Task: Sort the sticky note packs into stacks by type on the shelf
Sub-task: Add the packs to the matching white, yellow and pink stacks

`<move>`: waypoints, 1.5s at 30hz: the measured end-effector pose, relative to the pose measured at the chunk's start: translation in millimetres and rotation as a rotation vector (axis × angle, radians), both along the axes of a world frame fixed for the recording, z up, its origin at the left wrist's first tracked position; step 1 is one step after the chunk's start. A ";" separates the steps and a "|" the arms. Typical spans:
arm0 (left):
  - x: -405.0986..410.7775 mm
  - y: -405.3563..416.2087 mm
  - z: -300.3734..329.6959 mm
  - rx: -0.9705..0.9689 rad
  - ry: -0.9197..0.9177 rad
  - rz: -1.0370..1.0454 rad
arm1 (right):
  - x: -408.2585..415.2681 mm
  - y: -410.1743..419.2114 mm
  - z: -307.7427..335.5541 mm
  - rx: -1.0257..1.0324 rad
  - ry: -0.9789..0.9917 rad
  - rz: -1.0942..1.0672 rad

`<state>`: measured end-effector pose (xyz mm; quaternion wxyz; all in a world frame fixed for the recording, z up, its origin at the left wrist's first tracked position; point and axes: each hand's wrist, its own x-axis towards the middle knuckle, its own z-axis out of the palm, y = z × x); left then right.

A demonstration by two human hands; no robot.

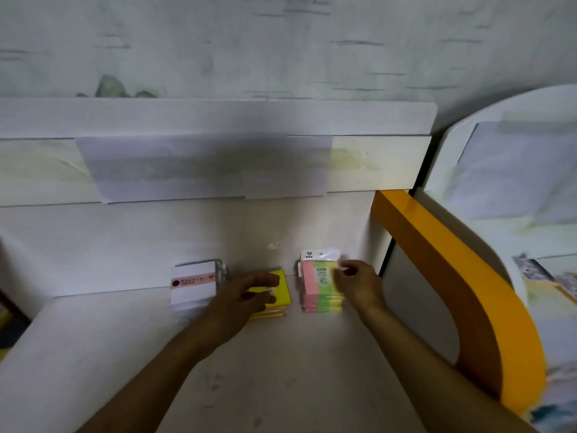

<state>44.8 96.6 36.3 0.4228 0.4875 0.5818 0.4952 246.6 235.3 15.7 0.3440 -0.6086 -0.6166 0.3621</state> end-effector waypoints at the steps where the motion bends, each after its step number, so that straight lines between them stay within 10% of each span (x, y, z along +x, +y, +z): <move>1: 0.9 0.3 0.7 0.001 0.001 -0.005 | 0.1 -2.7 2.1 0.030 0.026 0.000; 16: 84.7 3.5 48.4 0.113 -0.132 -0.084 | 67.9 -98.0 91.8 0.133 0.155 0.417; 28: 299.6 -33.0 135.7 0.389 0.165 -0.116 | 302.9 -123.2 154.2 0.348 0.166 0.413; 45: 480.0 79.5 80.9 0.278 0.605 -0.212 | 475.8 -19.1 103.2 0.293 0.014 0.346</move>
